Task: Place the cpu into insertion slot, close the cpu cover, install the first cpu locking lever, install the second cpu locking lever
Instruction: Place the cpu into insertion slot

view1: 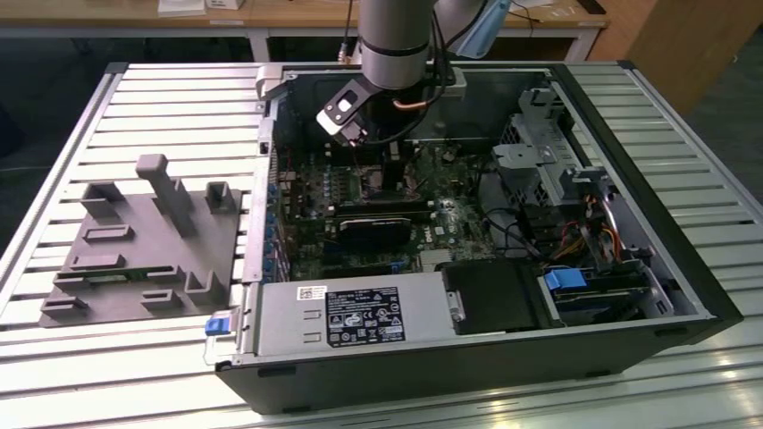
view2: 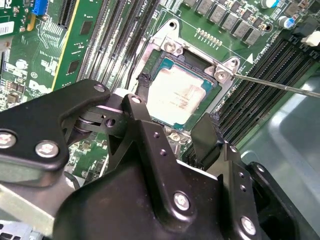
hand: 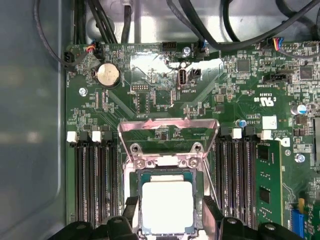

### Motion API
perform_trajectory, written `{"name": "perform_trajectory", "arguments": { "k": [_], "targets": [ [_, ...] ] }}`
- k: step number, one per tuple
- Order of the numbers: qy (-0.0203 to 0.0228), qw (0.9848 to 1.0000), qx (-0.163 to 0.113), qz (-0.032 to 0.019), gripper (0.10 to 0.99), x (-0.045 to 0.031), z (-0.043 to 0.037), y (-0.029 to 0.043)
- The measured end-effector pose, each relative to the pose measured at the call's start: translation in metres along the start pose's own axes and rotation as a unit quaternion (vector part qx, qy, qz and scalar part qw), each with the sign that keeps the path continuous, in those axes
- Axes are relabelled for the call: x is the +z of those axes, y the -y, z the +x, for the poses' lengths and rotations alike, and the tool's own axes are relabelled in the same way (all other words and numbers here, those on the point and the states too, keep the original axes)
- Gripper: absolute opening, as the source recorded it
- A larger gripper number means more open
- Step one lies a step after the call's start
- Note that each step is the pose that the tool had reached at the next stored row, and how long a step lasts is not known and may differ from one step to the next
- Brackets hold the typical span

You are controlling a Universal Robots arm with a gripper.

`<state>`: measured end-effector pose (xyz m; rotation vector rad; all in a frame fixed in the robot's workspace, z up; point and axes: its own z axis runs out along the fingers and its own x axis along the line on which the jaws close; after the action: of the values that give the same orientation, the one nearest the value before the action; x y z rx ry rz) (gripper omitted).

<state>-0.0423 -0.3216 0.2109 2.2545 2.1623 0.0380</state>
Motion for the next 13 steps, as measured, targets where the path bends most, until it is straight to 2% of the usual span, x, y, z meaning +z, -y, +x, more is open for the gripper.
{"name": "perform_trajectory", "arguments": {
  "k": [6,7,8,10,11,13],
  "targets": [
    [0.0000,1.0000,0.000,0.0000,0.600,-0.0001,0.0000,0.0000],
    [0.0000,1.0000,0.000,0.0000,0.537,0.0000,0.0000,0.0000],
    [0.0000,1.0000,0.000,0.0000,0.537,0.0000,0.0000,0.0000],
    [0.0000,1.0000,0.000,0.0000,0.412,0.0000,0.0000,0.0000],
    [0.0000,1.0000,0.000,0.0000,0.412,0.0000,0.0000,0.0000],
    [0.0000,1.0000,0.000,0.0000,0.298,0.0000,0.0000,0.0000]
  ]
}}
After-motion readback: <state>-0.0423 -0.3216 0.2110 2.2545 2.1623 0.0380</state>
